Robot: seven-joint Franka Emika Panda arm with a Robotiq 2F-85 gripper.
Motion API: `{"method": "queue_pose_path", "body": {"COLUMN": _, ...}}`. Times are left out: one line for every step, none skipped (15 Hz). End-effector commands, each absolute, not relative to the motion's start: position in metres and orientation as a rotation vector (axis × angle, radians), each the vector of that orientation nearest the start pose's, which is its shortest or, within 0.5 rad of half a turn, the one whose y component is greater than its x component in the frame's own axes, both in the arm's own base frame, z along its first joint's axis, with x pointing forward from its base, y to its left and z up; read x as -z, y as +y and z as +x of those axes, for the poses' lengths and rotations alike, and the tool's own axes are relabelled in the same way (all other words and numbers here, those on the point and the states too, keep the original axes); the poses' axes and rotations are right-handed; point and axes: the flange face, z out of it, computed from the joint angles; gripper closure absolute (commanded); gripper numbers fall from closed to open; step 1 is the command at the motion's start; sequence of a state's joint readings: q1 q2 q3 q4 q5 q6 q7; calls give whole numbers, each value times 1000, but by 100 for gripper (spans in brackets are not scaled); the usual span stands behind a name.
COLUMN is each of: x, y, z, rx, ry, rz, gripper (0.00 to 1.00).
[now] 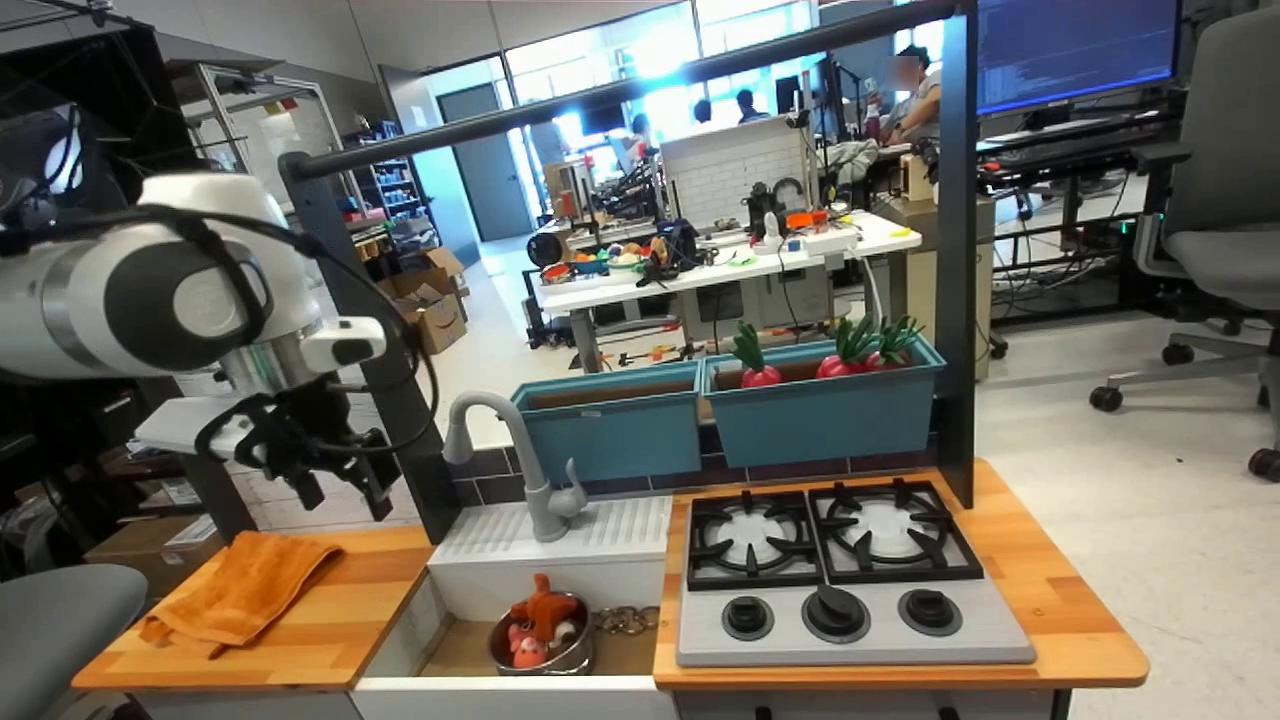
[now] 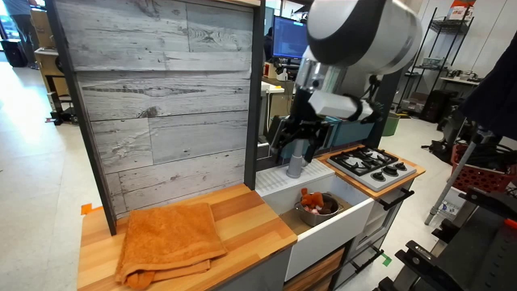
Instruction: Put the toys inside the pot in the sink and then wipe the counter with the towel
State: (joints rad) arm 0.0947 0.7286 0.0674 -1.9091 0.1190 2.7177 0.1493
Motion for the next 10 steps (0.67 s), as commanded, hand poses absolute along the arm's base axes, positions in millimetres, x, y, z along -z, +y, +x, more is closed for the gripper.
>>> {"method": "queue_pose_path", "body": {"x": -78, "y": 162, "z": 620, "rx": 176, "ry": 134, "rz": -3065, "gripper": 0}}
{"method": "queue_pose_path", "body": {"x": -94, "y": 144, "z": 614, "rx": 117, "ry": 146, "rz": -3043, "gripper": 0}}
{"method": "queue_pose_path", "body": {"x": -82, "y": 162, "z": 610, "rx": 128, "ry": 134, "rz": -3048, "gripper": 0}}
{"method": "queue_pose_path", "body": {"x": -75, "y": 172, "z": 608, "rx": 131, "ry": 125, "rz": -3053, "gripper": 0}}
{"method": "queue_pose_path", "body": {"x": -72, "y": 174, "z": 609, "rx": 135, "ry": 123, "rz": -3055, "gripper": 0}}
{"method": "queue_pose_path", "body": {"x": -71, "y": 172, "z": 611, "rx": 141, "ry": 128, "rz": -3057, "gripper": 0}}
{"method": "queue_pose_path", "body": {"x": -73, "y": 167, "z": 614, "rx": 149, "ry": 137, "rz": -3059, "gripper": 0}}
{"method": "queue_pose_path", "body": {"x": -74, "y": 163, "z": 616, "rx": 154, "ry": 144, "rz": -3061, "gripper": 0}}
{"method": "queue_pose_path", "body": {"x": -72, "y": 156, "z": 618, "rx": 141, "ry": 168, "rz": -3062, "gripper": 0}}
{"method": "queue_pose_path", "body": {"x": -72, "y": 158, "z": 619, "rx": 138, "ry": 191, "rz": -3050, "gripper": 0}}
